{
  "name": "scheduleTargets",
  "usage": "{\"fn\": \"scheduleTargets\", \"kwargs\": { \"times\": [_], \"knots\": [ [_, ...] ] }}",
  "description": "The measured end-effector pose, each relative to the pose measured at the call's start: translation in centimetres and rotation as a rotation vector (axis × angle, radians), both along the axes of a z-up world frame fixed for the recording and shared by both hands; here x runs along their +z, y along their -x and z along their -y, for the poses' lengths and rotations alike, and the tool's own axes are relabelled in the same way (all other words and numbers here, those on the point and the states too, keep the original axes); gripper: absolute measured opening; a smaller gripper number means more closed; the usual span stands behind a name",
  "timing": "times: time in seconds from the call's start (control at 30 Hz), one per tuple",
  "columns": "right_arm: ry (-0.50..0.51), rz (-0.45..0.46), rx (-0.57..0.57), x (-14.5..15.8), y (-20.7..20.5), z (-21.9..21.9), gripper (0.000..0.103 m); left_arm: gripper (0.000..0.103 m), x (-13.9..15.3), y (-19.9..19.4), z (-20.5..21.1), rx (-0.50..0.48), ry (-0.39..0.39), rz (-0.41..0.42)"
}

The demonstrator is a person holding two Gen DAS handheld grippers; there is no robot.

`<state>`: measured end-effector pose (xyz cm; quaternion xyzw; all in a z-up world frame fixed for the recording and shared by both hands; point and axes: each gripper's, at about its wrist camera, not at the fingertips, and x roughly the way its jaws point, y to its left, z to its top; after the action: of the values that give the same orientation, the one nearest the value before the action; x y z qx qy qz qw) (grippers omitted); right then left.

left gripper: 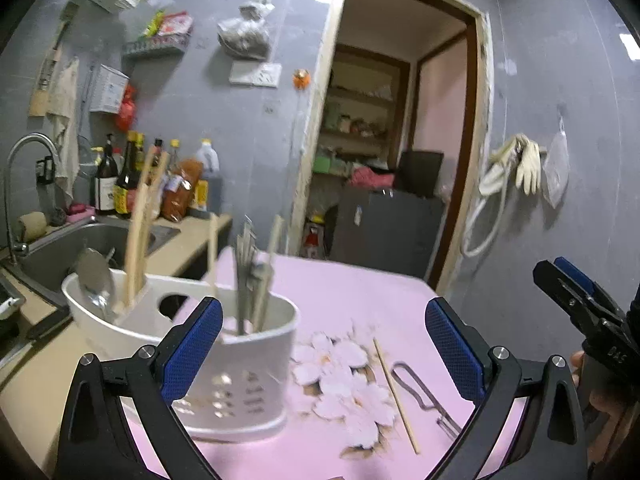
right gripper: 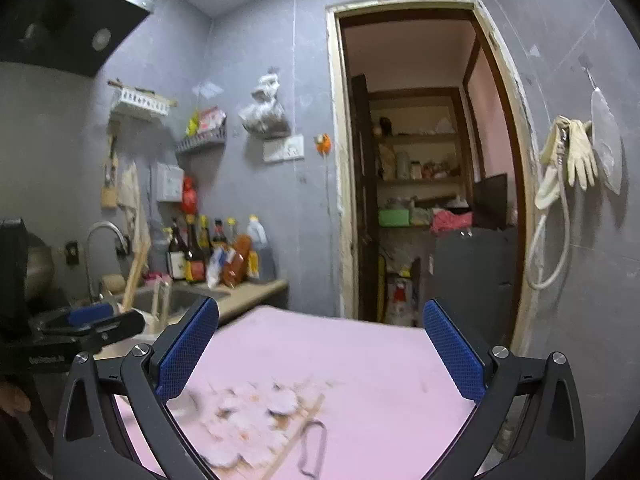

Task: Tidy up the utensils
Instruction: 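Move both tools down to the last chopstick and metal tongs on the tablecloth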

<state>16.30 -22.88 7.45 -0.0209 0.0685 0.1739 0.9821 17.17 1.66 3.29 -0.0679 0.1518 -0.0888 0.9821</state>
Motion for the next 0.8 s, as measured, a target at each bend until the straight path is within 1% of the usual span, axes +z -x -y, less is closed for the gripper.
{"fn": "scheduleTargets", "kwargs": {
  "times": [0.13,0.23,0.3,0.47,0.63,0.73,0.8],
  "knots": [
    [0.061,-0.073,-0.017,-1.3,-0.4,0.9,0.103,0.099,-1.2,-0.8,1.9,-0.028,-0.044,-0.058],
    [0.115,-0.149,-0.02,-2.5,-1.0,1.2,0.103,0.099,-2.0,-1.5,3.2,-0.045,-0.086,-0.105],
    [0.133,-0.19,-0.016,-3.1,-1.3,1.4,0.103,0.099,-2.7,-2.0,3.7,-0.055,-0.106,-0.136],
    [0.204,-0.298,0.01,-4.8,-2.0,1.4,0.103,0.099,-4.2,-3.6,4.8,-0.082,-0.144,-0.237],
    [0.253,-0.419,0.048,-6.6,-2.9,1.1,0.103,0.099,-5.7,-5.1,6.2,-0.126,-0.209,-0.331],
    [0.27,-0.481,0.076,-7.7,-3.2,0.9,0.097,0.097,-6.4,-5.8,6.5,-0.141,-0.221,-0.368],
    [0.288,-0.507,0.09,-8.1,-3.3,0.7,0.091,0.089,-6.8,-6.2,6.6,-0.159,-0.22,-0.397]
  ]
}}
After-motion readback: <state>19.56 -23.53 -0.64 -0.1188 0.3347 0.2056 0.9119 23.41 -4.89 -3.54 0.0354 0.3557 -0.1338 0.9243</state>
